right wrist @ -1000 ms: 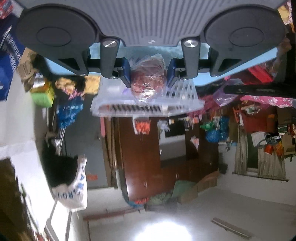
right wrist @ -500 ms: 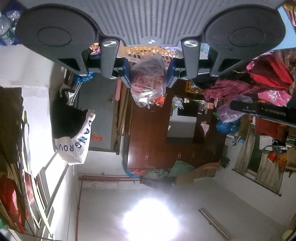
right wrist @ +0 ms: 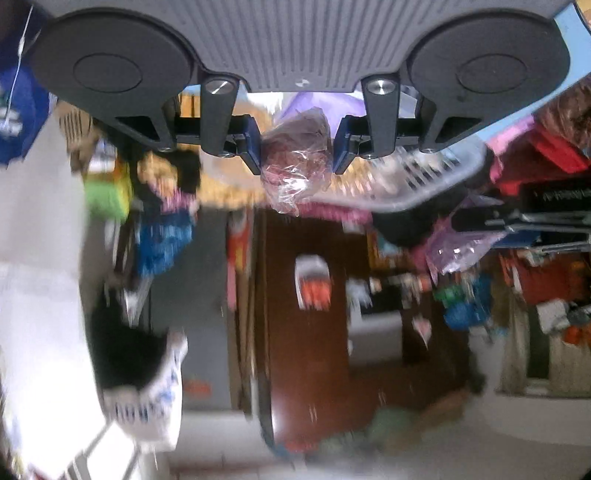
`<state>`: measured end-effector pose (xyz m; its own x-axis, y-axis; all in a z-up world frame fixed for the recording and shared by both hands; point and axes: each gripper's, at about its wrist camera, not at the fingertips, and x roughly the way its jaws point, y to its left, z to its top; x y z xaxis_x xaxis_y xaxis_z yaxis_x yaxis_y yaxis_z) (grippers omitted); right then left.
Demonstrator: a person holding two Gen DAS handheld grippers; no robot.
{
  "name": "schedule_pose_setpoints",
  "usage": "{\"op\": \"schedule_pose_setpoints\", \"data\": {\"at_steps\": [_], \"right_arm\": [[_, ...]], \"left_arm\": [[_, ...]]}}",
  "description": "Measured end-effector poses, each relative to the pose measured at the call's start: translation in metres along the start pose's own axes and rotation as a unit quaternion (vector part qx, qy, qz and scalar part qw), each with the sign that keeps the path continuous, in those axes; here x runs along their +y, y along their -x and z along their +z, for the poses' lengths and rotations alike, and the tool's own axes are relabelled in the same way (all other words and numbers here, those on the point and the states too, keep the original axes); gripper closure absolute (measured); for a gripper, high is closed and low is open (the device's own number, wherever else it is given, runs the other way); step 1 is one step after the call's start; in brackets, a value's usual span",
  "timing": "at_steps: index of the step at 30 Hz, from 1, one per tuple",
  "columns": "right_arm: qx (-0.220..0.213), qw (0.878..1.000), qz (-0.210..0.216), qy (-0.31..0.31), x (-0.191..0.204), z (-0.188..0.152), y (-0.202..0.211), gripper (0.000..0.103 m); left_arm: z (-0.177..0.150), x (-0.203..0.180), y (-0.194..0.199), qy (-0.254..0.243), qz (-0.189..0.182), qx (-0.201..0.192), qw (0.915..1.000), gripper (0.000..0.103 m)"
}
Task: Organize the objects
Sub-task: 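Carry the purple box and red ball with both grippers over the basket, then open both grippers to drop the held items into the basket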
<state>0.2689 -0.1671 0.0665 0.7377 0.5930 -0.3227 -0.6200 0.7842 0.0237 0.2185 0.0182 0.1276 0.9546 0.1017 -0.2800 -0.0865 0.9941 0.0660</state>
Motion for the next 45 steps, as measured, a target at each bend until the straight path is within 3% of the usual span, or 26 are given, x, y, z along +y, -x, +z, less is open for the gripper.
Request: {"op": "schedule_pose_setpoints", "data": {"at_steps": [4, 15, 22, 26, 29, 32, 34, 39, 45], "right_arm": [[0.037, 0.999, 0.016, -0.006, 0.001, -0.006, -0.017, 0.06], [0.056, 0.997, -0.014, 0.052, 0.001, -0.006, -0.031, 0.06], [0.08, 0.997, -0.012, 0.016, -0.012, -0.006, -0.038, 0.059], [0.088, 0.996, -0.002, -0.006, -0.02, -0.005, -0.04, 0.055], [0.072, 0.997, -0.004, -0.018, -0.026, -0.004, -0.034, 0.038], [0.056, 0.998, -0.003, -0.024, -0.029, -0.001, -0.024, 0.02], [0.032, 0.999, -0.012, -0.018, -0.027, 0.001, -0.008, 0.001], [-0.037, 0.999, 0.0, -0.016, -0.017, -0.002, 0.039, 0.0], [-0.075, 0.997, 0.002, 0.017, -0.002, -0.021, 0.084, 0.0]], "left_arm": [[-0.008, 0.001, -0.02, 0.001, -0.017, 0.029, 0.9994, 0.052], [-0.021, -0.008, -0.067, 0.011, -0.033, 0.098, 0.9946, 0.052], [-0.035, -0.002, -0.081, 0.034, -0.055, 0.125, 0.9901, 0.051], [-0.038, -0.001, -0.078, 0.032, -0.064, 0.121, 0.9901, 0.039], [-0.037, 0.004, -0.071, 0.038, -0.063, 0.108, 0.9914, 0.031], [-0.036, 0.008, -0.053, 0.03, -0.047, 0.09, 0.9944, 0.014], [-0.032, 0.01, -0.035, 0.011, -0.041, 0.076, 0.9962, 0.014], [-0.016, 0.019, 0.019, -0.015, -0.032, 0.051, 0.9981, 0.011], [-0.018, 0.028, 0.081, -0.059, -0.006, 0.05, 0.997, 0.004]]}}
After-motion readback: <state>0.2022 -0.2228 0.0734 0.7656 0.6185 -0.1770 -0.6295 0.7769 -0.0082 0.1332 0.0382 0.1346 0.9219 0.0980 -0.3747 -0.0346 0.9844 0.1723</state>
